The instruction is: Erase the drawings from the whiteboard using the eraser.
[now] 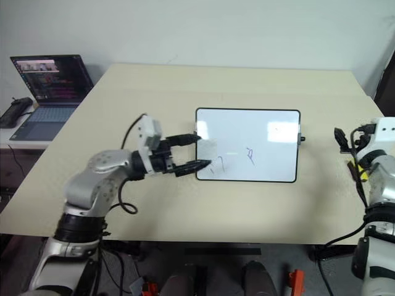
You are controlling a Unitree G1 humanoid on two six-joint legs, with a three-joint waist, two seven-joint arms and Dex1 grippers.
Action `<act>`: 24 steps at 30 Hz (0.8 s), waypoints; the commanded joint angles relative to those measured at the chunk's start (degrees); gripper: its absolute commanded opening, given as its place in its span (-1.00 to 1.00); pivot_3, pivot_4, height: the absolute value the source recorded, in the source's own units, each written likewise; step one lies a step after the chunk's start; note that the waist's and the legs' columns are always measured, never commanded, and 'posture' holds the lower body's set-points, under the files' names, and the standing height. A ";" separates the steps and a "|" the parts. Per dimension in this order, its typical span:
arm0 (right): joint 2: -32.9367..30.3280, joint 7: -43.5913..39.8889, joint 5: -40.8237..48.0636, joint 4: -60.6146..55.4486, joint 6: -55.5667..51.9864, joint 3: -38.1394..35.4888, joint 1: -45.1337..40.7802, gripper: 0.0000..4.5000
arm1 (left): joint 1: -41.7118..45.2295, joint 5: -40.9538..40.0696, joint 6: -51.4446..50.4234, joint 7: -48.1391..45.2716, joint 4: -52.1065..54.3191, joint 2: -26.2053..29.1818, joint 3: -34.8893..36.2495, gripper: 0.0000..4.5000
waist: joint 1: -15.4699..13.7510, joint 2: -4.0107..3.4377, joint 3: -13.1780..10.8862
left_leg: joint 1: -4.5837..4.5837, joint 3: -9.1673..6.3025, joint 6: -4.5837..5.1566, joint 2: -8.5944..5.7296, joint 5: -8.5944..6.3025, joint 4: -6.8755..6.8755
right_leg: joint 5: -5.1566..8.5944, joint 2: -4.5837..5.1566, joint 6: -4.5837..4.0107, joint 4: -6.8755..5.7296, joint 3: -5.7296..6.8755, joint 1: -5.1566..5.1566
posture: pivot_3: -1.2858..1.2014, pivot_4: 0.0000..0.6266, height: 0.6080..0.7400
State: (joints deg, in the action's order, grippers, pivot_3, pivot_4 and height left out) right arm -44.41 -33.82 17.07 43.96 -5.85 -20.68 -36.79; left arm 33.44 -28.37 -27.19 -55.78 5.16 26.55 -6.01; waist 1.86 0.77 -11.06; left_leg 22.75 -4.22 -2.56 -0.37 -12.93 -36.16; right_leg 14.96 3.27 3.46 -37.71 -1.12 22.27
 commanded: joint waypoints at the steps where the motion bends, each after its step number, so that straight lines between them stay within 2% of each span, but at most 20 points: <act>1: -3.74 -2.77 0.71 4.85 -0.63 -1.85 -1.97 0.99 | 2.35 0.86 1.56 -0.59 1.44 -2.68 -2.79 1.00 | -0.01 0.00 0.00 | 0.00 0.00 0.00 0.00 0.00 0.00 | 0.00 0.00 0.00 0.02 0.00 -0.01 | 0.03 -0.52 1.00; 5: -6.23 -3.13 0.76 14.39 -2.27 -2.79 -5.07 0.99 | 3.70 2.06 3.10 -1.00 0.14 -7.91 -6.72 1.00 | 0.18 0.00 0.00 | -0.01 0.06 0.00 0.01 0.00 0.01 | 0.00 0.00 -0.01 0.04 -0.05 0.00 | 0.03 -0.52 1.00; 10: -6.49 -4.56 -2.28 19.92 -2.08 0.13 -6.71 0.99 | 2.57 3.79 4.11 -1.02 -0.17 -9.79 -8.67 1.00 | 0.97 -0.01 0.00 | -0.15 0.19 0.01 0.04 0.00 0.06 | 0.02 -0.06 -0.03 0.01 -0.22 -0.01 | 0.03 -0.52 1.00; 15: -6.19 -6.55 -4.65 21.47 -1.56 2.64 -7.21 0.99 | 1.41 4.88 5.04 -1.21 -0.18 -9.88 -8.99 1.00 | 1.04 -0.01 0.00 | -0.19 0.31 0.01 0.03 0.00 0.06 | 0.02 -0.06 -0.02 0.00 -0.35 0.00 | 0.03 -0.52 1.00; 24: -5.51 -7.91 -5.10 21.62 -3.28 3.05 -7.29 0.99 | 0.12 6.19 4.49 -0.38 1.17 -10.89 -10.55 1.00 | 0.99 -0.01 0.00 | -0.22 0.39 0.00 0.02 -0.01 0.06 | 0.01 -0.06 0.01 0.00 -0.45 -0.01 | 0.03 -0.52 1.00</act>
State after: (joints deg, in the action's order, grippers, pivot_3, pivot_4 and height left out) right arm -49.05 -41.47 12.17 66.25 -9.25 -17.48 -43.52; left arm 33.70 -22.32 -23.29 -56.35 4.03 15.99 -16.09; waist 2.85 0.76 -11.06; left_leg 22.51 -3.79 -2.55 -0.35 -12.94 -36.11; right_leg 14.97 3.21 3.47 -37.71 -1.60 22.26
